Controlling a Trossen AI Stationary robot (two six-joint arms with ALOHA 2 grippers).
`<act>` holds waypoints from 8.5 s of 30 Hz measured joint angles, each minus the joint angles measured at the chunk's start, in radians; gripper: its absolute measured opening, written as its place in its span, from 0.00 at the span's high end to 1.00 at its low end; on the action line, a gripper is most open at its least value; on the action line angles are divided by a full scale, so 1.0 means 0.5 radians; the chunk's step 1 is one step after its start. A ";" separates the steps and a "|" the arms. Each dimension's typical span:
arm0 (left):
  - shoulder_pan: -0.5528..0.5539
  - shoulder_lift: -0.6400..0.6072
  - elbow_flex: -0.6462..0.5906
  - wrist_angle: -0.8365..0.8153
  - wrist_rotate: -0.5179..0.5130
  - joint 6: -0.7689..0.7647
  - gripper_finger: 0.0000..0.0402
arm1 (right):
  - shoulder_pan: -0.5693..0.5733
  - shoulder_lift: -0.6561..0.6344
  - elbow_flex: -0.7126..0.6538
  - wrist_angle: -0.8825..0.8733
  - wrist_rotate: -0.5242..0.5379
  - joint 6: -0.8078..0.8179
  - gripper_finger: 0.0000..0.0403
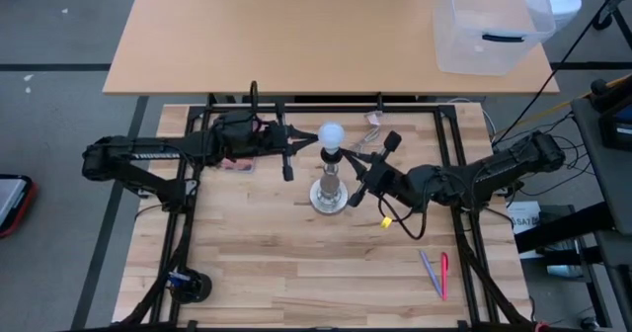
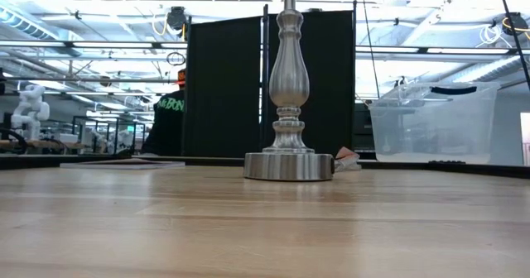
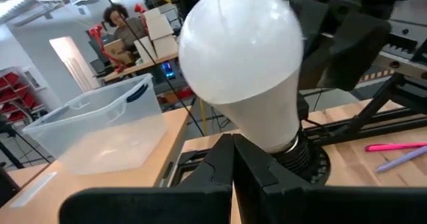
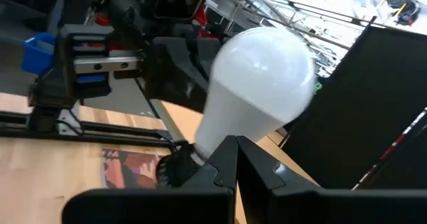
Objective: Screw lightbulb
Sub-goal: Insert the lightbulb into the silver lamp
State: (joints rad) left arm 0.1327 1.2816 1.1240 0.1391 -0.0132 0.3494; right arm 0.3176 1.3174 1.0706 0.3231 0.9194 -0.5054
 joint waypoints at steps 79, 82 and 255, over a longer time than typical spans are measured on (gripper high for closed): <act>-0.102 -0.060 -0.001 0.056 0.229 0.048 1.00 | -0.223 -0.011 -0.002 0.213 -0.024 -0.391 1.00; -0.102 -0.062 0.000 0.094 0.228 0.049 1.00 | -0.243 -0.013 -0.002 0.240 -0.076 -0.425 1.00; 0.156 0.043 -0.001 0.024 0.203 -0.006 1.00 | -0.011 -0.010 -0.001 0.000 -0.071 -0.568 1.00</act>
State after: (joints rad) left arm 0.2108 1.3029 1.1236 0.1509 0.0883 0.3465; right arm 0.3122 1.3125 1.0702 0.3229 0.8842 -0.7895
